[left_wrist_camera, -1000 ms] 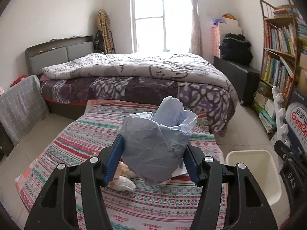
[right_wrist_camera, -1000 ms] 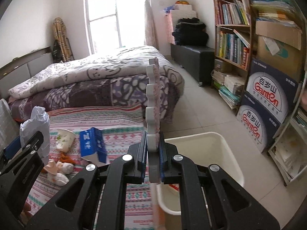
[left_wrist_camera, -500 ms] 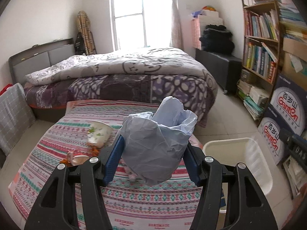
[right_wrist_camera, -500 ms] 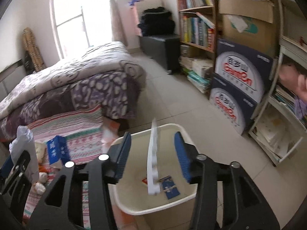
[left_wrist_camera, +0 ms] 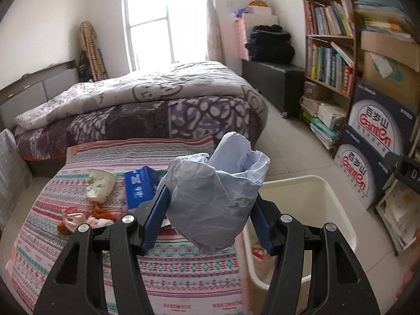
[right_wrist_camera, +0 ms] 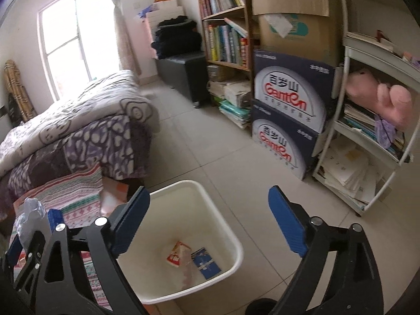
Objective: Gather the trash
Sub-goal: 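Lower the white bag into the white bin and open the left tool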
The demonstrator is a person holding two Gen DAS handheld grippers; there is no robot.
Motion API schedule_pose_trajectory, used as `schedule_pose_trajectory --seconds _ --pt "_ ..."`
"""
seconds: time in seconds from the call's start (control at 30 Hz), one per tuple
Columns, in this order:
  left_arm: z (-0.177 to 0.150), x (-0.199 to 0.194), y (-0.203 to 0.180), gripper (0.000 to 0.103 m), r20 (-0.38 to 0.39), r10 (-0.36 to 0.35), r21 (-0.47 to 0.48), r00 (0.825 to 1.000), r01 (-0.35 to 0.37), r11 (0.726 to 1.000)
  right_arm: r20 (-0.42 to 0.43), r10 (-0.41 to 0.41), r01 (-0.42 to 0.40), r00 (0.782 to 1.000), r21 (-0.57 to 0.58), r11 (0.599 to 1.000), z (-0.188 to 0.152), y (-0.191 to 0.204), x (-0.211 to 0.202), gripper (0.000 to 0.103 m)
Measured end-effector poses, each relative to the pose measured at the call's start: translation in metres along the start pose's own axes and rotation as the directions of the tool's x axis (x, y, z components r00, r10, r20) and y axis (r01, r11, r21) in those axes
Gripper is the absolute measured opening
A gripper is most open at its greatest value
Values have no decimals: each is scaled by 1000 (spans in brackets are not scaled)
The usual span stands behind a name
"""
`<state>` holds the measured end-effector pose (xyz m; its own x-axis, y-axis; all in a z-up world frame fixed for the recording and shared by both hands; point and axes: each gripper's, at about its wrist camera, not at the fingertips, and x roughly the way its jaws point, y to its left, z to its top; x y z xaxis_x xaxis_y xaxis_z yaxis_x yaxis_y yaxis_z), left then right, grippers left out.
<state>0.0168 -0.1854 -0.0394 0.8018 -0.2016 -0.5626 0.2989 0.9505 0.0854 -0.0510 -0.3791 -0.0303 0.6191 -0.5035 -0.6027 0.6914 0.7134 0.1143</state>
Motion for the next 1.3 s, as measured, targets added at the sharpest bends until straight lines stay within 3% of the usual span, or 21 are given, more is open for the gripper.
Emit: schedule_pose_trajectory --seconds 0.07,0.2,0.43,0.67,0.97,1.17,1.3 --pt "0 1 -7 60 -4 -18 10 1000 18 1000 -1 -20 20 1000 11 1000 1 -6 2 95" --pt "-2 5 -22 61 -29 -80 16 996 81 997 -21 -45 45 999 37 998 3 -20 6 96" --pt "-2 14 -35 63 -90 -211 -13 973 211 977 -70 -41 48 997 96 994 4 -32 15 96" --pt "-1 12 -31 83 -100 -268 -34 958 266 963 -68 -27 33 997 85 996 2 -21 12 96" --pt "-6 19 -1 89 -156 -184 -38 971 180 983 -134 17 -14 991 21 1000 -8 11 17 96" --pt "-11 32 43 89 -207 -71 -71 976 57 996 -181 56 -64 982 -41 997 -17 42 20 96" --pt "-12 39 85 89 -242 20 -123 970 -51 991 -221 85 -106 972 -85 991 -27 67 21 96"
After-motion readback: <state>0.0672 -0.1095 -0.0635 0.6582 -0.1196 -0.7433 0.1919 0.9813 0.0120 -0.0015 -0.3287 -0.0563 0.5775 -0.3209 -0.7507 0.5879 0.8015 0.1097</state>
